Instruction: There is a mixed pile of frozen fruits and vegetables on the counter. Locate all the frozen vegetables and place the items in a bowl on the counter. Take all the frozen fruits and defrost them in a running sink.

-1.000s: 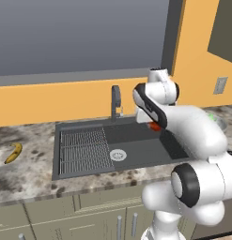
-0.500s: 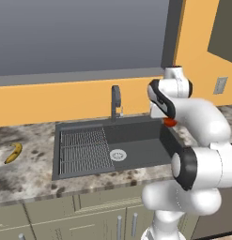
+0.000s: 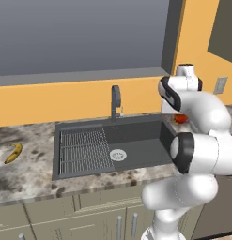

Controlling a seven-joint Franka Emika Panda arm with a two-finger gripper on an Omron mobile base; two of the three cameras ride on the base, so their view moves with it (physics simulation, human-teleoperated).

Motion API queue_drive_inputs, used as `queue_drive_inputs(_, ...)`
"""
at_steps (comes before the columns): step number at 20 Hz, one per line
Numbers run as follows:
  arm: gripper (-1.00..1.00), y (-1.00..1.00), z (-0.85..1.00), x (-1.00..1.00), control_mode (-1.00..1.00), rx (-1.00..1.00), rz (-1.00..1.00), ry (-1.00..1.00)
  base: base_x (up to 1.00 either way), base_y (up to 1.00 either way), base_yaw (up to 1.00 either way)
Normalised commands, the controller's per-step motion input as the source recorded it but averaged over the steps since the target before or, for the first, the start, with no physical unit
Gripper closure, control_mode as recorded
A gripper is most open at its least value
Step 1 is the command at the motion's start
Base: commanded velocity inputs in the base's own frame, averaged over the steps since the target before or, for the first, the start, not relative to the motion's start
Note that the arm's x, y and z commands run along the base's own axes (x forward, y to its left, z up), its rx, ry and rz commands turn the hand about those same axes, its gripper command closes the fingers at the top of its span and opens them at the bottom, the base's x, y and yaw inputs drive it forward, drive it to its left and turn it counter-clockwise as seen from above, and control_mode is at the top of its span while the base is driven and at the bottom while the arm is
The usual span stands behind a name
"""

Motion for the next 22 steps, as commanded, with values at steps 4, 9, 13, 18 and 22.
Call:
queue_drive_inputs(4,1.00,-0.44,0.00,0.24,-1.00,0.00,-0.13,0.00,0.00,0.00,0.00)
queue_drive_inputs(9,1.00,-0.43,0.00,0.23,-1.00,0.00,-0.13,0.00,0.00,0.00,0.00)
queue_drive_inputs(13,1.00,-0.39,0.00,0.20,-1.00,0.00,-0.12,0.00,0.00,0.00,0.00)
queue_drive_inputs(18,1.00,-0.39,0.00,0.17,-1.00,0.00,-0.12,0.00,0.00,0.00,0.00)
queue_drive_inputs(22,1.00,-0.39,0.00,0.13,-1.00,0.00,-0.11,0.00,0.00,0.00,0.00)
